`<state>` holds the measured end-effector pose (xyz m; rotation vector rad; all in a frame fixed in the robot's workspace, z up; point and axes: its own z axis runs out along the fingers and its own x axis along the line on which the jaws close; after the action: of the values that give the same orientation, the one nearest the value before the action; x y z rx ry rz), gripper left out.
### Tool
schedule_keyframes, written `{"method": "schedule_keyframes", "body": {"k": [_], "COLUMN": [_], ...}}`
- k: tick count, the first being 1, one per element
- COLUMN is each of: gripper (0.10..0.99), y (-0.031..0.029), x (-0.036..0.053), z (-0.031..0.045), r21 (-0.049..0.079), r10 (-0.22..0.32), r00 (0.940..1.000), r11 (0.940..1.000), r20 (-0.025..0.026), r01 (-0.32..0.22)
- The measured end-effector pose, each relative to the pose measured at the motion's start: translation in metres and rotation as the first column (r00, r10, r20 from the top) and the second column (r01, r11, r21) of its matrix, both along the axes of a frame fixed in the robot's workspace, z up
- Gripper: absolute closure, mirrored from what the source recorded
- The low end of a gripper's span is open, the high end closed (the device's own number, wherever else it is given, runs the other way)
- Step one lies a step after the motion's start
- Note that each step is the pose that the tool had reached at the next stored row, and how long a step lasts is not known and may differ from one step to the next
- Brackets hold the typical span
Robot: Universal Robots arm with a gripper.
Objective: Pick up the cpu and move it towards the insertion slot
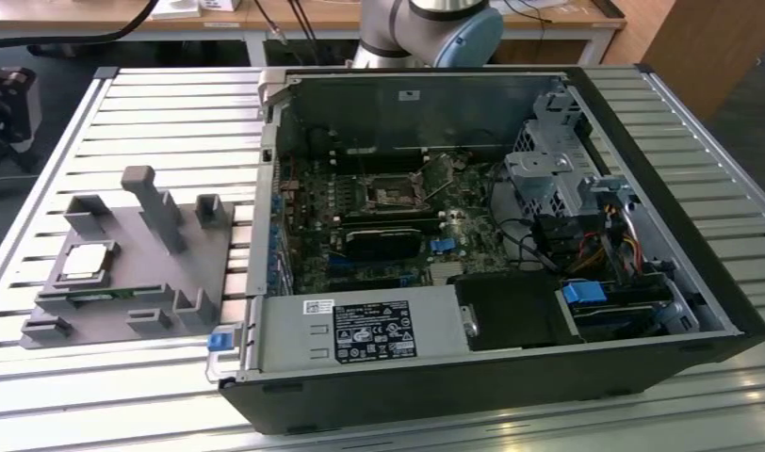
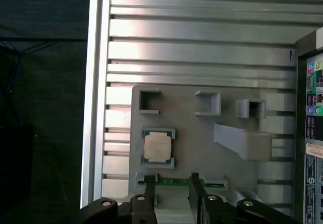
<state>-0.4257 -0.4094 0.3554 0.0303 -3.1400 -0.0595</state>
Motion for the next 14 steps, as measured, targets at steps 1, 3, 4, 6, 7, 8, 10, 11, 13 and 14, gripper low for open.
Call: {"method": "schedule_keyframes", "body": {"k": [1,3,4,6,7,8,10,11,13,14], "gripper": [0.678,0.62,0.62,0.557,0.557,0.557,0.557,0.557,0.557,0.557], "y": [-0.0001,-0.0002,-0.0003,-0.0004,-0.0004,-0.0005,-0.0006,-0.0007,-0.0011,-0.0013], "x": [-0.0001,-0.0003,-0.0003,-0.0003,-0.0004,-0.0004,-0.0005,-0.0006,-0.0006,-0.0006], "z": [-0.0014,-0.0039,-0.0052,-0.0077,-0.0089,-0.0103,-0.0126,-0.0137,-0.016,-0.0171], "r21": [0.0,0.0,0.0,0.0,0.0,0.0,0.0,0.0,0.0,0.0], "r10": [0.0,0.0,0.0,0.0,0.0,0.0,0.0,0.0,0.0,0.0], "r00": [1.0,1.0,1.0,1.0,1.0,1.0,1.0,1.0,1.0,1.0], "r11": [1.0,1.0,1.0,1.0,1.0,1.0,1.0,1.0,1.0,1.0], "r20": [0.0,-0.0001,0.0,-0.0001,-0.0001,0.0,-0.0001,-0.0001,-0.0001,-0.0001], "r01": [0.0,0.0,0.0,0.0,0.0,0.0,0.0,0.0,0.0,0.0]}}
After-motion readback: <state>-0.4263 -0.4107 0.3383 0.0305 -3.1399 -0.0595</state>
